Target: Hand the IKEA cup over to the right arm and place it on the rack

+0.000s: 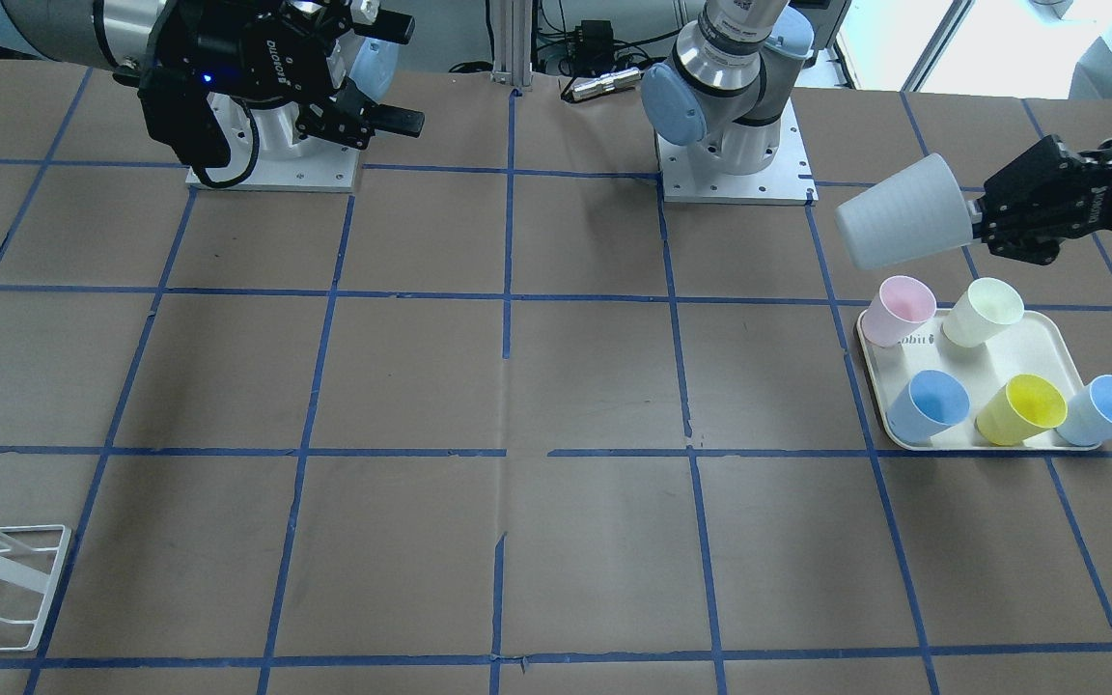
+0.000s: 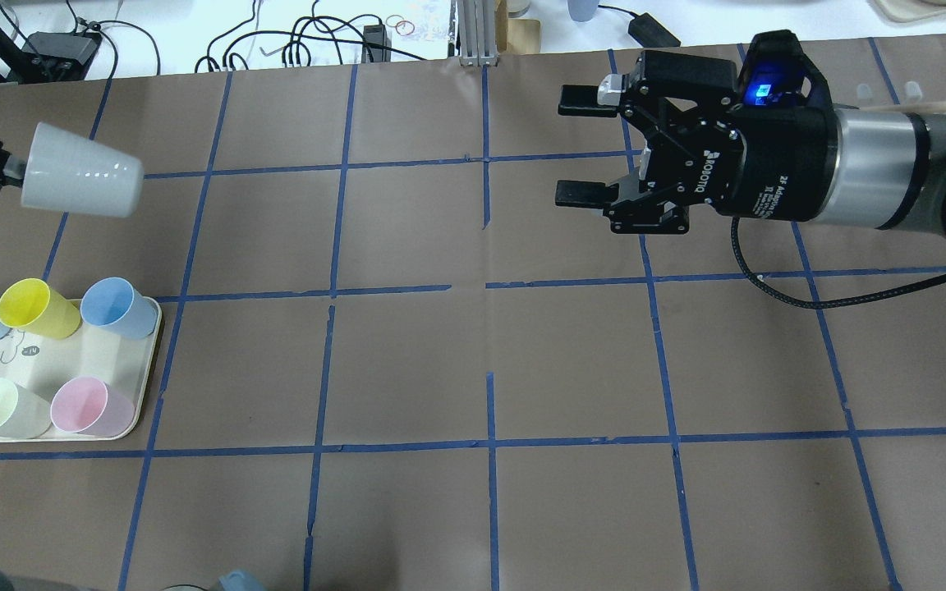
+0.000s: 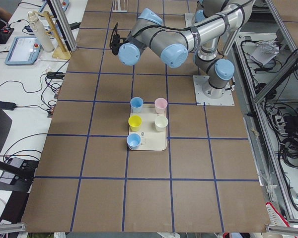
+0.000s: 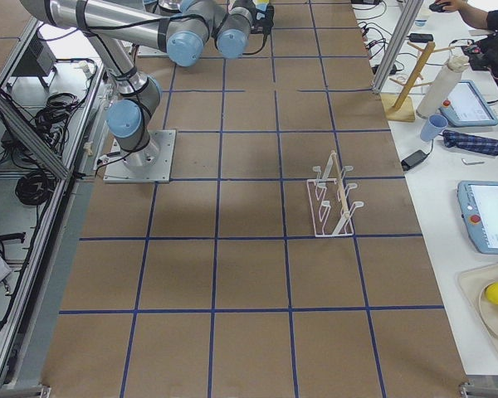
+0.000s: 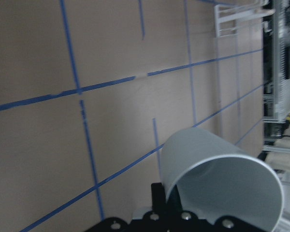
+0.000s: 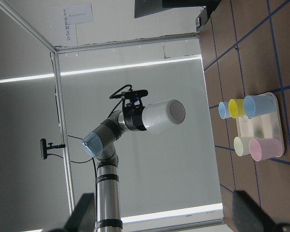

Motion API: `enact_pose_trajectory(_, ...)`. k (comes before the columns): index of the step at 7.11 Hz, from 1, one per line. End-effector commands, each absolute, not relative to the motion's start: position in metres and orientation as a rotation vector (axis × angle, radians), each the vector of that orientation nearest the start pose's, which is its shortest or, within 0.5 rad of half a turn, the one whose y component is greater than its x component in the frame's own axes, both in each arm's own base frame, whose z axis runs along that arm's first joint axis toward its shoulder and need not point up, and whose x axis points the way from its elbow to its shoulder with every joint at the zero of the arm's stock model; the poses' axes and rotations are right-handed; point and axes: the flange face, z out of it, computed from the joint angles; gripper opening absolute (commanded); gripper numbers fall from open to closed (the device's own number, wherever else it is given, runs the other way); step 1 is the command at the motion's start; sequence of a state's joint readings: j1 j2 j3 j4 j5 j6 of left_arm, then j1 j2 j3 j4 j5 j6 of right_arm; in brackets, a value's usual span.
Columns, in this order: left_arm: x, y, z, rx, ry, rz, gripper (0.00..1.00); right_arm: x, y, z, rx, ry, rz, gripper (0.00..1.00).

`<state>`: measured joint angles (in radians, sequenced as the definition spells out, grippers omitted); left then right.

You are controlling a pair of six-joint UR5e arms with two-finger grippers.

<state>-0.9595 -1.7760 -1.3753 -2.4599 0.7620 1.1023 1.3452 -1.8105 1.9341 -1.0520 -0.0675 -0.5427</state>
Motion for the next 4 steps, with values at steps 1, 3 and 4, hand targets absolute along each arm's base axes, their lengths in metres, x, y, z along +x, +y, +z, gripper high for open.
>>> enact_pose_trajectory(1,0.033,-0.512,0.409,0.035,-1.809,-0.016,0.0,0.144,-0.412,0.454,0.27,1.59,-0.036,1.0)
enact_pose_trajectory(3,-0.06,-0.49,0.41,0.125,-1.678,-0.157,0.0,0.145,-0.413,0.45,0.278,1.588,-0.025,1.0)
enact_pose_trajectory(4,-0.089,-0.481,0.414,0.145,-1.649,-0.219,0.0,0.143,-0.421,0.439,0.3,1.583,-0.002,1.0)
